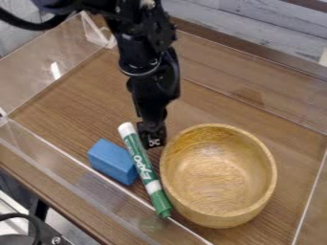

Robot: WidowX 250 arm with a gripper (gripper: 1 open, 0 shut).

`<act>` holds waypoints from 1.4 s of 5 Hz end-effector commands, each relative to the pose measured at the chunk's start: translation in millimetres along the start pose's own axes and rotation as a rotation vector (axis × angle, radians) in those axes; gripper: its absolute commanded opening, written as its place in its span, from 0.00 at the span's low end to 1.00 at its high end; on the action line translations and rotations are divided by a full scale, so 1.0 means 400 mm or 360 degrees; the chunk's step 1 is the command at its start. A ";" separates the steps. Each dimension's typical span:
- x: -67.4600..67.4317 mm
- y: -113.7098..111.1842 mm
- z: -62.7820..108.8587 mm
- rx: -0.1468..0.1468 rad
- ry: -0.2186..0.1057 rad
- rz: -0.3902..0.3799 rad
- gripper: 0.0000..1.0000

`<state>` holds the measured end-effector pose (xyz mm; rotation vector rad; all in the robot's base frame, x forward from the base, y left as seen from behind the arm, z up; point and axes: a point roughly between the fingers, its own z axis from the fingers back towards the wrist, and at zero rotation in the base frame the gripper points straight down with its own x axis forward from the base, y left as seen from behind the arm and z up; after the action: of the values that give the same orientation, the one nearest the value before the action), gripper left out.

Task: Remove the green marker from inside the brown bowl and put it on the table

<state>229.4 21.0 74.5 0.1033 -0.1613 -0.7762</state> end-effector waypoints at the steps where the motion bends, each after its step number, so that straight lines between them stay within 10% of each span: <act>1: 0.020 0.035 0.020 0.0066 -0.0062 -0.0003 1.00; 7: 0.053 0.078 0.008 0.0143 -0.0152 -0.0051 1.00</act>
<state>253.4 24.8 70.3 0.1243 -0.2342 -0.8160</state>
